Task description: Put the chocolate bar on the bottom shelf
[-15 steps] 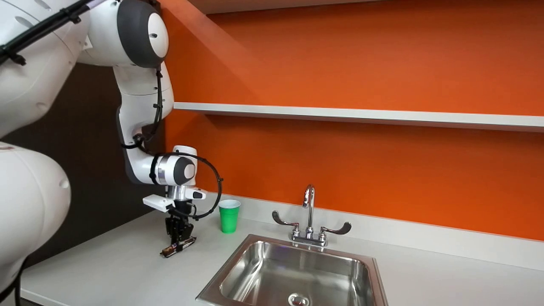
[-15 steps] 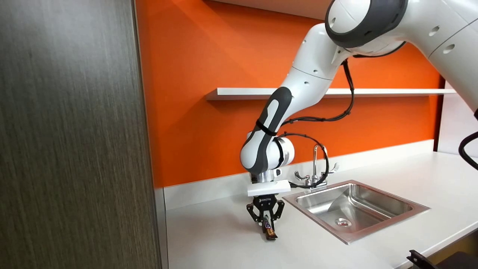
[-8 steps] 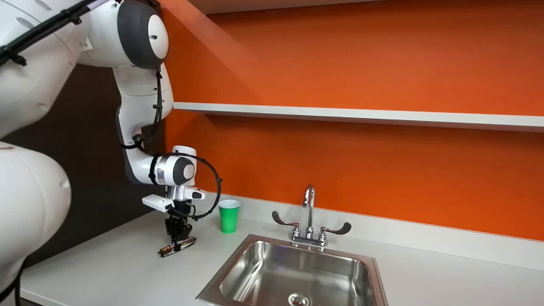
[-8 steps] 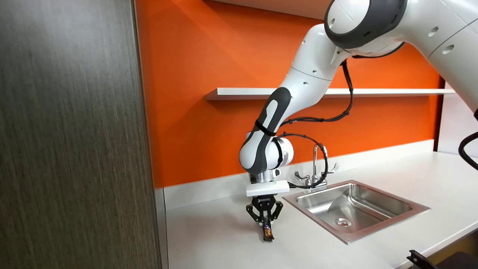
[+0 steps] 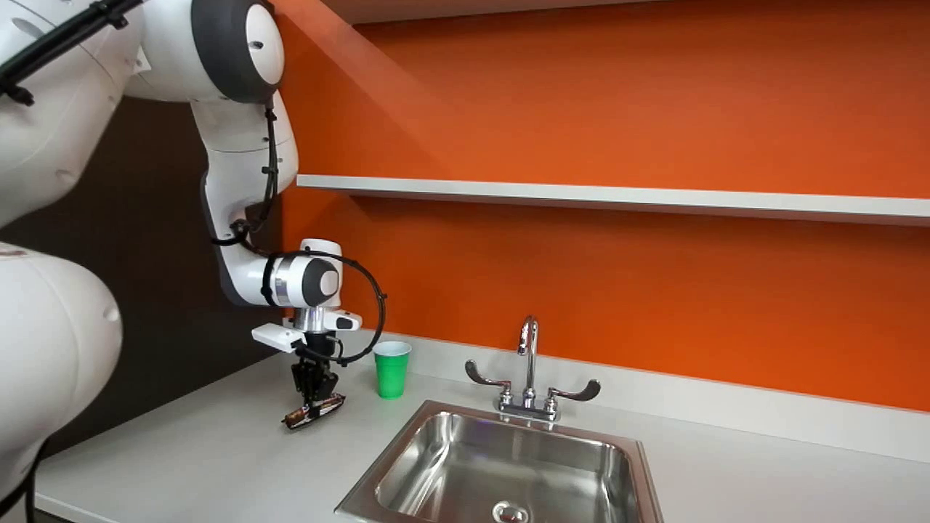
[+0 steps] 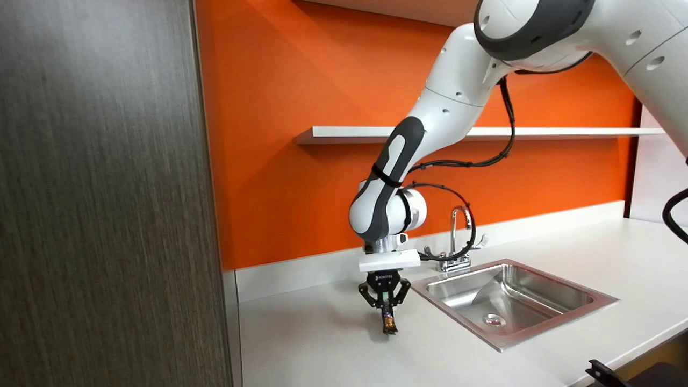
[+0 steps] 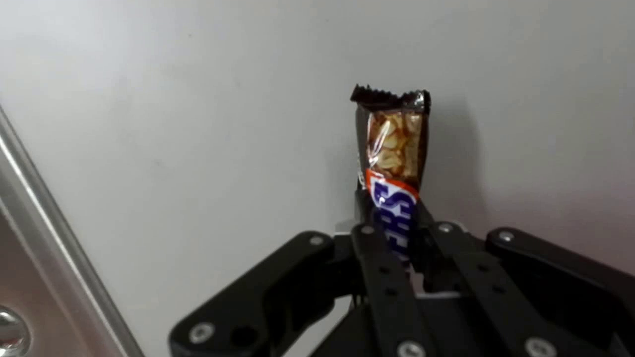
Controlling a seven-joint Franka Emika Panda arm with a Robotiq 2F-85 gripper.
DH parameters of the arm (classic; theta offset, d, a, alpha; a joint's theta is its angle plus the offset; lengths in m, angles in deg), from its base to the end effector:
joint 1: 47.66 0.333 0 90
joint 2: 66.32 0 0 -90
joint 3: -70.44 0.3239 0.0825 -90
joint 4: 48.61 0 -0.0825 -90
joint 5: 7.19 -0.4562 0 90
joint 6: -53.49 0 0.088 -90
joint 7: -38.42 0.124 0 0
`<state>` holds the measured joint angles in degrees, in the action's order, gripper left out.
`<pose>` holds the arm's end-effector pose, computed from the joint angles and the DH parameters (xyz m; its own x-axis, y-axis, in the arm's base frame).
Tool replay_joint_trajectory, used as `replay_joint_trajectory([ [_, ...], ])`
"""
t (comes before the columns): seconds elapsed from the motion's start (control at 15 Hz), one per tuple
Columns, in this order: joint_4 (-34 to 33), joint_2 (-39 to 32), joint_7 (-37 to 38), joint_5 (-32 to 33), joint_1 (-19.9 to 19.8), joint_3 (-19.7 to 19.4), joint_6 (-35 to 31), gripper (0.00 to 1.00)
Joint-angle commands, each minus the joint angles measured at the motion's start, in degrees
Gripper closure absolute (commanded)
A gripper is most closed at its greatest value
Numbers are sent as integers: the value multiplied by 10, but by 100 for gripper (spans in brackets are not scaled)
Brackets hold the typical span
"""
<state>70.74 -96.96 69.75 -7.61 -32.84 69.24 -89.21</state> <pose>0.5904 0.1422 0.0818 0.9450 -0.3098 -0.1046 -0.3035 -0.9501 0.0719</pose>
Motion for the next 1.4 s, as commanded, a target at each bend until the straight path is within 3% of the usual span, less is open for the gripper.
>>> replay_joint_trajectory([
  [0.0, 59, 78, 2, 28, 13, -13, 16, 96],
  [0.73, 217, 336, -2, 84, -13, 20, 78, 96],
  [1.0, 226, 448, -9, 82, -33, 51, 138, 96],
  [1.33, 185, 554, -33, 72, -58, 88, 224, 96],
])
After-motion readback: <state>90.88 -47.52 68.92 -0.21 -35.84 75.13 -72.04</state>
